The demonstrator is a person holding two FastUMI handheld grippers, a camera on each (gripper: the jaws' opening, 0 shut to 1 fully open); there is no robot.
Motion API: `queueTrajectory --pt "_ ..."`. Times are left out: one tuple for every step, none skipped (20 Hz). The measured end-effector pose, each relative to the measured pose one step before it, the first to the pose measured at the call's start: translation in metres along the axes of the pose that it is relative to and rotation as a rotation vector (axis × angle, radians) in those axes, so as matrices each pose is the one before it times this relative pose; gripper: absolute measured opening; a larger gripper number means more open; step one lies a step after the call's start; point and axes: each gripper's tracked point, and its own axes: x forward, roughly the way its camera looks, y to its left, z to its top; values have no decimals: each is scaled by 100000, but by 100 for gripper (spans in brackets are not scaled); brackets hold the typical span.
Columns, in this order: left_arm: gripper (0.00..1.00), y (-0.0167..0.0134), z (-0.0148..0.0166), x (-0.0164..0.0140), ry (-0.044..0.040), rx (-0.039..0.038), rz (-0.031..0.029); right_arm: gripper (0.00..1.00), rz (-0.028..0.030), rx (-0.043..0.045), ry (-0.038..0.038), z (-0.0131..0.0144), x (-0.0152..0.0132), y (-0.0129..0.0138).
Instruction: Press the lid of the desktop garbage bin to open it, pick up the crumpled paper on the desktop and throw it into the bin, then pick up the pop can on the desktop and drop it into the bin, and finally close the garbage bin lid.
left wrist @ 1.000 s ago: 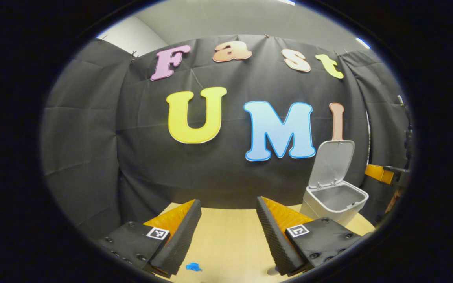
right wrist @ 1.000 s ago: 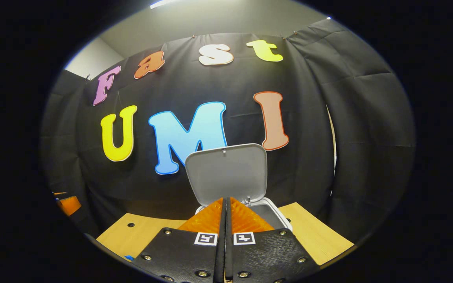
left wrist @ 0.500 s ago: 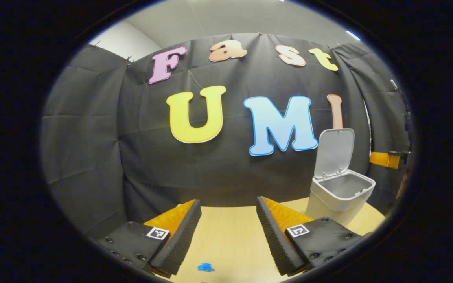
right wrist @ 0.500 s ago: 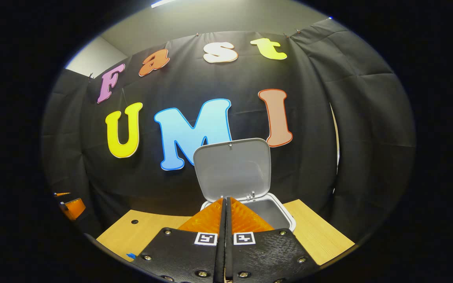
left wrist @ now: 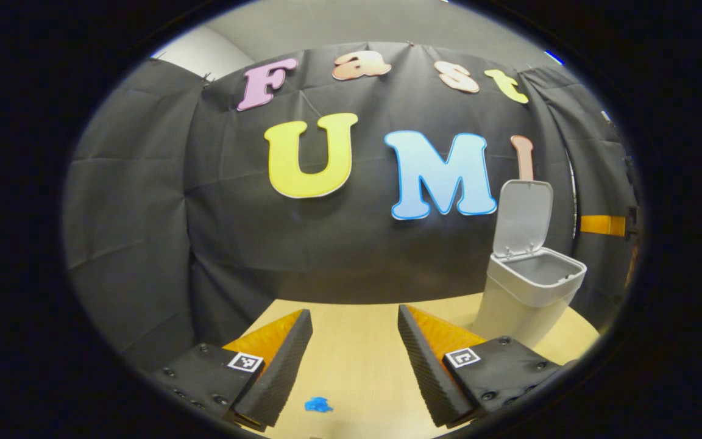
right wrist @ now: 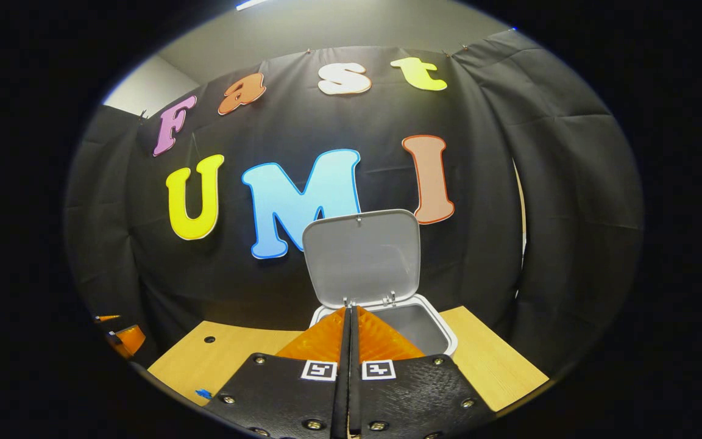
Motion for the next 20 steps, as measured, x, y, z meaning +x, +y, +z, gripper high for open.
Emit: queueTrajectory --pt "96 344 -669 -10 1129 -351 -74 1 214 -180 283 -91 -27 49" --pt "89 312 -758 65 1252 -288 -229 1 169 -187 363 -176 -86 35" --pt "89 287 -654 64 1190 -194 154 1 234 -140 372 -68 -49 50" --pt "93 322 -792 89 1548 -247 178 1 266 -84 389 -185 25 77" --pt "93 525 -963 23 1563 -396 178 1 221 -64 480 -93 -58 28" --pt "96 422 -917 155 1866 -850 570 1 130 -62 476 -175 23 45" --pt "96 434 -1163 197 2163 -1409 216 1 114 -40 472 -72 12 10" --pt "97 303 -974 84 1853 -1114 260 1 58 -49 541 -252 -14 18" --pt "93 394 -1196 146 1973 -786 9 1 53 -41 526 -104 -13 -31" --pt "93 270 -1194 92 2189 -337 -237 1 -31 -30 447 -204 -38 7" --pt "96 -252 -1025 146 1863 -210 -1144 1 -65 41 473 -102 -17 -70" --pt "94 41 -1168 234 2442 -139 -793 1 -109 -57 544 -214 88 -40" --pt "96 24 -1168 92 2361 -325 -818 1 -123 -74 496 -139 -58 -2" --pt "96 -4 -1013 201 1826 -373 -519 1 -79 8 501 -214 10 -78" --pt "94 -15 -841 125 1751 -457 -533 1 -99 56 428 -78 4 -57" --pt "94 -8 -692 305 1529 -640 -487 1 -214 112 443 -181 46 -66" --pt "94 255 -830 269 1879 -479 208 1 -107 249 483 -153 38 -77" --pt "96 364 -632 360 1503 -193 860 1 -47 314 591 -228 -31 -72" --pt "96 389 -657 279 1398 -271 990 1 -174 332 530 -219 -44 -8" --pt "96 495 -579 209 1221 -522 975 1 -225 281 561 -246 10 -97"
